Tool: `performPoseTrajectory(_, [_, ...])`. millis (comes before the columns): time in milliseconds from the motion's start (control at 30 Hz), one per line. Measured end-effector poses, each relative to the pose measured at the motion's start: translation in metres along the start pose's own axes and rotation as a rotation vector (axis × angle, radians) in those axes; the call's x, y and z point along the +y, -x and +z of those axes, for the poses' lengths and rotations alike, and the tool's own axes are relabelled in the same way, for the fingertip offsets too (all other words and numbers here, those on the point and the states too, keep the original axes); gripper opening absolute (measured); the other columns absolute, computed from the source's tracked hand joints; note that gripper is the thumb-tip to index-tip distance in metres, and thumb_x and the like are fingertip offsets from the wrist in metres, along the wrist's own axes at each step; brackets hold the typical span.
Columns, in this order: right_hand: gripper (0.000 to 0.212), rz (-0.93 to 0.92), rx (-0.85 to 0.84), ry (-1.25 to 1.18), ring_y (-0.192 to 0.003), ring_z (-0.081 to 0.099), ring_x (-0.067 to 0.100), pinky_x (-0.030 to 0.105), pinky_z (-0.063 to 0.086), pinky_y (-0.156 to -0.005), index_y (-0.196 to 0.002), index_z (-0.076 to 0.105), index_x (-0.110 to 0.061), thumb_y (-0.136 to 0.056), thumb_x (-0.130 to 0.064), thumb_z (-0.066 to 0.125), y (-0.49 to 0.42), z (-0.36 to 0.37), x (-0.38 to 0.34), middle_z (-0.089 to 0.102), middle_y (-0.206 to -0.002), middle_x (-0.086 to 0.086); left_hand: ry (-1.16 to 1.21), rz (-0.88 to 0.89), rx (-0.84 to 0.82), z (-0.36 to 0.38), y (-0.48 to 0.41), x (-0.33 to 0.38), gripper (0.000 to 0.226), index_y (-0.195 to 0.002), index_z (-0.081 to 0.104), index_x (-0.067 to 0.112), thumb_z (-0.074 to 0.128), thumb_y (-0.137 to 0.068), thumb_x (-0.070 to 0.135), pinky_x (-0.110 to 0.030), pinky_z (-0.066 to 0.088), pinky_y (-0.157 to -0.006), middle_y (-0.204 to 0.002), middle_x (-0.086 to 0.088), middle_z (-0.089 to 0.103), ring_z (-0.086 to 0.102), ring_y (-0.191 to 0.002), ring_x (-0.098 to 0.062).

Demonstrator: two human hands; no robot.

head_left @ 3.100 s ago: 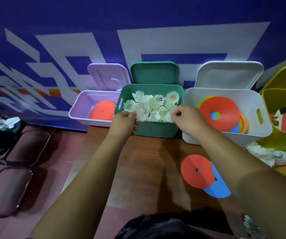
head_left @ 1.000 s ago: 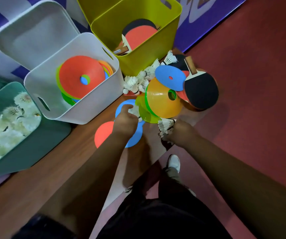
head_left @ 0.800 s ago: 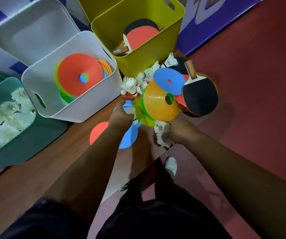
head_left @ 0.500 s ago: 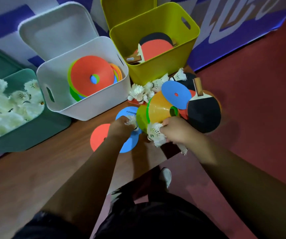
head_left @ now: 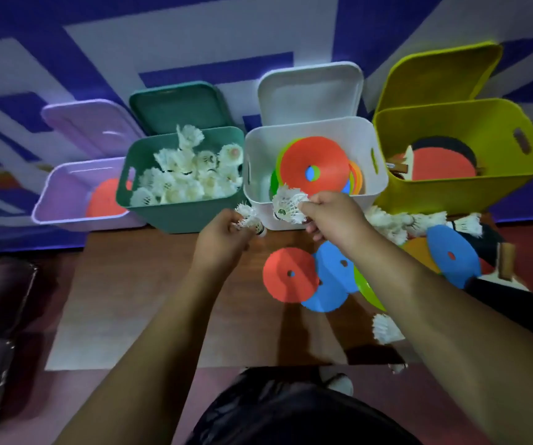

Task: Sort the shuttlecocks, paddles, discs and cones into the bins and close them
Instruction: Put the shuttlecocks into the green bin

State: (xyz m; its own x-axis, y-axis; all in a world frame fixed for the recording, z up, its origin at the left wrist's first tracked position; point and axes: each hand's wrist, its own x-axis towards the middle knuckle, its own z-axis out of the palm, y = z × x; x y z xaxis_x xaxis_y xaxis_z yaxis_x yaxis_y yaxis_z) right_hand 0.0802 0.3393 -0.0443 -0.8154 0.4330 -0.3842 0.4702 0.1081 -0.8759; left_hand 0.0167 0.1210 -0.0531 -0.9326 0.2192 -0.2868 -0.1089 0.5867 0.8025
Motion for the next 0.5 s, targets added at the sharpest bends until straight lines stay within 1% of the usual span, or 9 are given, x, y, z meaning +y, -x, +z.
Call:
performPoseTrajectory(33, [0.009, -0.006, -0.011, -0.037, -0.051, 0.060, 0.013, 0.027, 0.049, -0.047, -0.092, 0.068, -0.011, -0.098, -0.017, 0.065, -0.005, 0.012, -0.012, 0.064, -0.070, 0.005, -0.006, 0.001, 0.026, -0.018, -0.004, -0.002, 0.022, -0.090, 0.063, 0.028, 0.076, -0.078, 0.042, -0.047, 0.060, -0.070, -0.074, 0.002, 0.074, 0.075, -0.070, -0.022])
performPoseTrajectory(67, [0.013, -0.005, -0.014, -0.058, -0.051, 0.060, 0.014, 0.028, 0.049, -0.047, -0.084, 0.064, -0.013, -0.097, -0.016, 0.064, -0.010, 0.023, -0.025, 0.063, -0.067, 0.005, -0.008, 0.003, 0.051, -0.035, -0.010, -0.004, 0.022, -0.091, 0.063, 0.029, 0.075, -0.079, 0.043, -0.050, 0.062, -0.072, -0.076, 0.002, 0.074, 0.075, -0.071, -0.020])
performPoseTrajectory(133, [0.020, -0.017, 0.004, -0.069, -0.050, 0.059, 0.013, 0.031, 0.051, -0.049, -0.077, 0.059, -0.016, -0.096, -0.016, 0.064, -0.022, 0.043, -0.051, 0.063, -0.065, 0.004, 0.002, 0.010, 0.089, -0.067, -0.022, -0.008, 0.023, -0.092, 0.063, 0.031, 0.074, -0.079, 0.046, -0.053, 0.063, -0.075, -0.081, 0.001, 0.074, 0.076, -0.070, -0.017])
performPoseTrajectory(233, [0.011, -0.088, 0.064, -0.106, -0.052, 0.059, 0.010, 0.028, 0.051, -0.048, -0.089, 0.063, -0.012, -0.098, -0.018, 0.063, -0.039, 0.067, -0.092, 0.061, -0.075, 0.007, 0.022, 0.008, 0.124, -0.106, -0.039, -0.014, 0.028, -0.091, 0.062, 0.030, 0.075, -0.075, 0.049, -0.053, 0.063, -0.076, -0.082, -0.004, 0.074, 0.077, -0.071, -0.018])
performPoseTrajectory(300, [0.015, -0.127, 0.076, -0.140, -0.062, 0.062, 0.012, 0.029, 0.053, -0.053, -0.097, 0.068, -0.006, -0.098, -0.021, 0.066, -0.051, 0.082, -0.115, 0.064, -0.082, 0.008, 0.045, 0.003, 0.137, -0.124, -0.052, -0.018, 0.025, -0.092, 0.062, 0.026, 0.076, -0.080, 0.043, -0.053, 0.063, -0.076, -0.085, -0.009, 0.074, 0.076, -0.071, -0.018])
performPoseTrajectory(367, [0.018, -0.114, 0.033, -0.119, -0.071, 0.065, 0.015, 0.031, 0.054, -0.058, -0.105, 0.069, -0.009, -0.098, -0.026, 0.069, -0.060, 0.098, -0.128, 0.066, -0.085, 0.004, 0.063, 0.004, 0.160, -0.140, -0.065, -0.020, 0.023, -0.095, 0.062, 0.024, 0.076, -0.084, 0.038, -0.052, 0.061, -0.074, -0.088, -0.012, 0.074, 0.076, -0.070, -0.019])
performPoseTrajectory(433, [0.011, -0.061, -0.010, -0.083, -0.073, 0.063, 0.018, 0.030, 0.052, -0.058, -0.105, 0.068, -0.010, -0.099, -0.019, 0.066, -0.063, 0.112, -0.131, 0.067, -0.087, 0.007, 0.086, 0.004, 0.177, -0.156, -0.081, -0.020, 0.020, -0.099, 0.062, 0.021, 0.076, -0.089, 0.032, -0.052, 0.062, -0.069, -0.091, -0.014, 0.073, 0.075, -0.068, -0.019])
performPoseTrajectory(500, [0.012, -0.018, -0.026, -0.012, -0.072, 0.063, 0.017, 0.027, 0.051, -0.056, -0.104, 0.070, -0.007, -0.099, -0.010, 0.060, -0.061, 0.123, -0.125, 0.070, -0.089, 0.009, 0.112, 0.007, 0.199, -0.174, -0.100, -0.018, 0.020, -0.103, 0.063, 0.017, 0.074, -0.091, 0.028, -0.049, 0.061, -0.065, -0.093, -0.016, 0.073, 0.075, -0.070, -0.021])
